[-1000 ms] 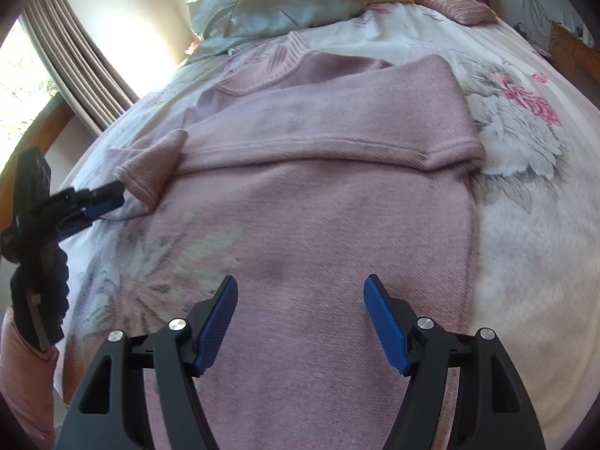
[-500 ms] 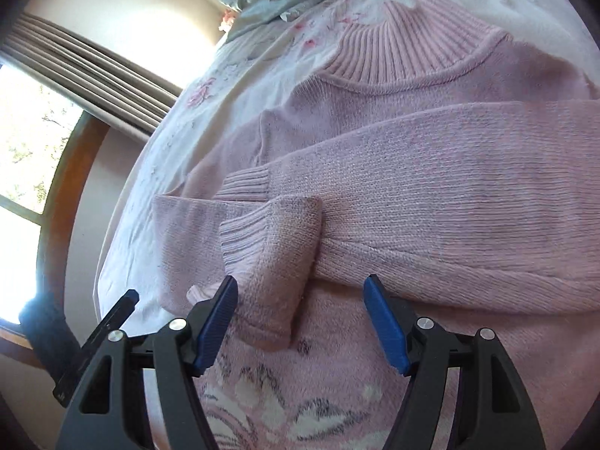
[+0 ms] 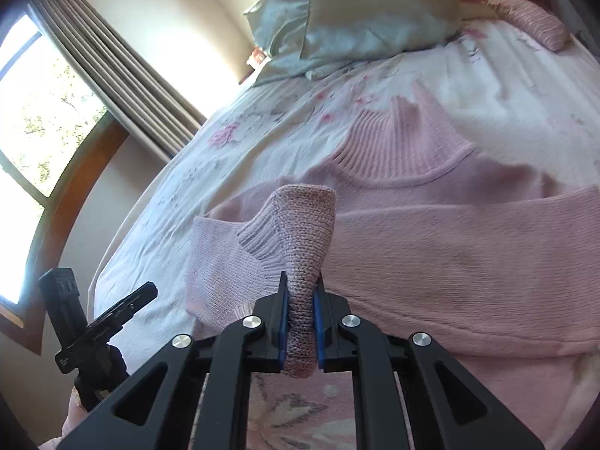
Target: Fold small clothes
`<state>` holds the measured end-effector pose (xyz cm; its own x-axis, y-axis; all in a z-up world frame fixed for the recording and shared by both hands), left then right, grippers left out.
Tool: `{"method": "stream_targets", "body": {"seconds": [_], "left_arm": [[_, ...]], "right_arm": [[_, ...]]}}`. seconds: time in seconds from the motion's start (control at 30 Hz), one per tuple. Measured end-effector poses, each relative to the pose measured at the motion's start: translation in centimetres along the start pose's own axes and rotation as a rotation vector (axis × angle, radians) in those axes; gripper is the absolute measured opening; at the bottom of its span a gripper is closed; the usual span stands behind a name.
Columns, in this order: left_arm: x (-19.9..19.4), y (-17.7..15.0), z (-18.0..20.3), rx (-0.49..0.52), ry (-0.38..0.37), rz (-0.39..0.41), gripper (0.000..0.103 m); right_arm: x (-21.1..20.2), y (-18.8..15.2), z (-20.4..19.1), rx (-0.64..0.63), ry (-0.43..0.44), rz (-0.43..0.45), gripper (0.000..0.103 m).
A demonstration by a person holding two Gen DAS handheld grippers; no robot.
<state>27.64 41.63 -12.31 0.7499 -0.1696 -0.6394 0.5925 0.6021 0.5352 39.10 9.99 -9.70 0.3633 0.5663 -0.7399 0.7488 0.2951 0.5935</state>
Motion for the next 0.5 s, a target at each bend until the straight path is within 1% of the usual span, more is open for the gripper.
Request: {"method": "stream_targets", "body": {"seconds": [0.07,0.17,0.23,0.27,0.3,0.33,0.37,0.43,0.47,0.5], "left_arm": [[0.8,-0.3,1.1,0.018,-0.001,-0.008,0.044],[2.8,-1.0,2.5,0.058,0.025,-0.037,0.045],[4.6,-1.5,2.9,0.083,0.073,-0.064,0.044],[5.2,-1.7,3.0,0.094,0.087,-0.075,0.044],[5.7,-1.8,3.0,0.107,0.102,-0.081,0.044],[5.9,-1.8,3.1,0.121,0.118,-0.077,0.044],[5.9,-1.7,3.2,0.130,0.126,-0.068,0.044],[5.9,-1.3,3.7,0.140,0.120,-0.055,0.044],[6.0,-1.1,4.0,0.142,0.117,-0.053,0.044],[6.1,-1.0,4.3,0.143,0.114,-0.051,0.044]], "right_arm": [[-1.5,-0.2,2.4,0.019,-0.071,-0.003,0.011],[-0.9,-1.2,5.4,0.042,-0.159,-0.054,0.011],[0.6,-2.2,6.4,0.022,-0.229,-0.127,0.019],[1.1,-2.7,6.9,-0.003,-0.288,-0.156,0.027],[1.0,-2.9,6.9,-0.034,-0.349,-0.159,0.030],[0.8,-3.0,6.7,-0.059,-0.386,-0.139,0.030],[0.2,-2.9,6.3,-0.079,-0.393,-0.110,0.030],[-0.3,-2.5,4.9,-0.119,-0.352,-0.073,0.031],[-0.2,-2.4,4.0,-0.146,-0.344,-0.075,0.031],[0.2,-2.2,3.3,-0.176,-0.357,-0.084,0.031]]}}
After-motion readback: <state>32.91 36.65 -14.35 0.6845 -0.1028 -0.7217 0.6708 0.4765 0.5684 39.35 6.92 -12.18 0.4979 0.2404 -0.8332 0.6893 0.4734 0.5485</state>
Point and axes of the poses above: each gripper's, at about its wrist camera, not at the fingertips, and x roughly the way its jaws point, z to its right, y to its top, the point moved 4 cm from there along x, roughly the way its jaws point, and after that the axes turned 14 degrees about -x, right-handed, at the moved point
